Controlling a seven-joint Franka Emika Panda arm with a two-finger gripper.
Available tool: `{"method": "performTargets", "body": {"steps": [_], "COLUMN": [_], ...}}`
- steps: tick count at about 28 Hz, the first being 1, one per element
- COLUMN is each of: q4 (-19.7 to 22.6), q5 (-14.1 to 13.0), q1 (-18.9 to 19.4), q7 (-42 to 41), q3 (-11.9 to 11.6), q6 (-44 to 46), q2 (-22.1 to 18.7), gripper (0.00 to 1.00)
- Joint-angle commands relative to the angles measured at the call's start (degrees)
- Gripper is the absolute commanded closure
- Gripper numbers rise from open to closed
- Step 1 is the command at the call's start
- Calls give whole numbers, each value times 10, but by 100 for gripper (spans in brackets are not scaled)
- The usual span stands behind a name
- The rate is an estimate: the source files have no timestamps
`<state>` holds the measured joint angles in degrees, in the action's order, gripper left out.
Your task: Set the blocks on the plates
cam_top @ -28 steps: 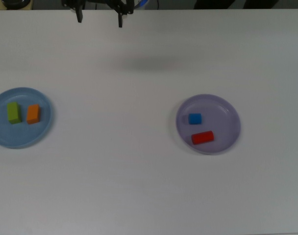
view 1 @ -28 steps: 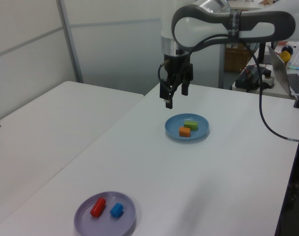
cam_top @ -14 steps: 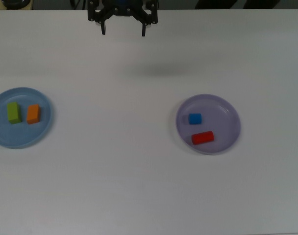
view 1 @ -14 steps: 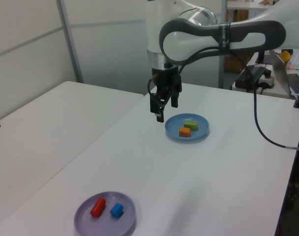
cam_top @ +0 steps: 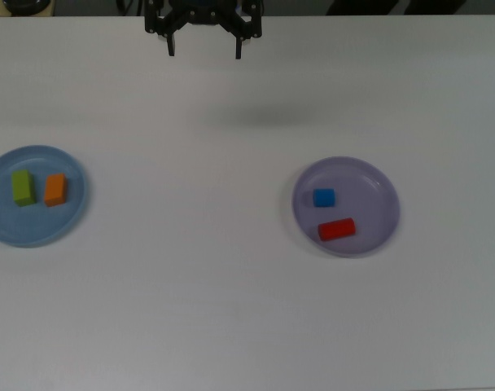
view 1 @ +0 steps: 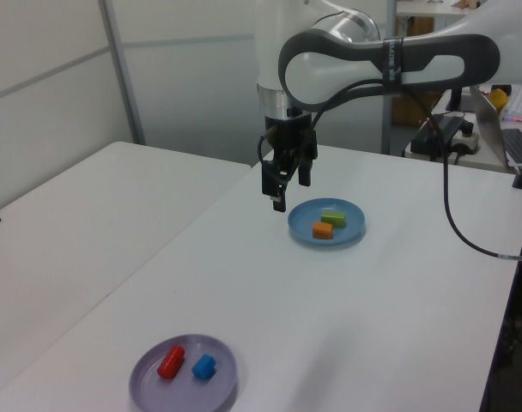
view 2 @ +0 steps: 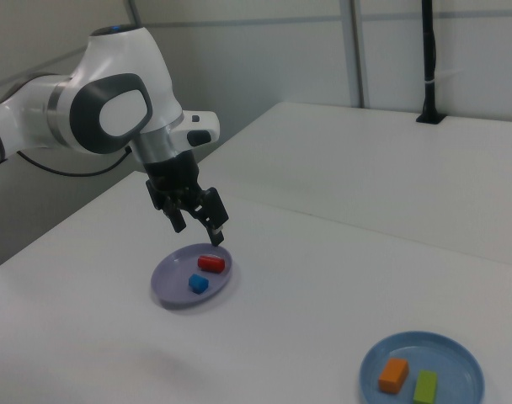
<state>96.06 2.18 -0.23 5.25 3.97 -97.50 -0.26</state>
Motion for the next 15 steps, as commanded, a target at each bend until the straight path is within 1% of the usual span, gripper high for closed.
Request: {"method": "performTargets", "body": {"steps": [1,15], "q4": [-2,-3], "q5": [-7,-7], "q1": [21,16], "q7": [-1,0], "q3": [-20,-18], "q6": [14,11], "q2": [-4,-4], "gripper": [0,0]}}
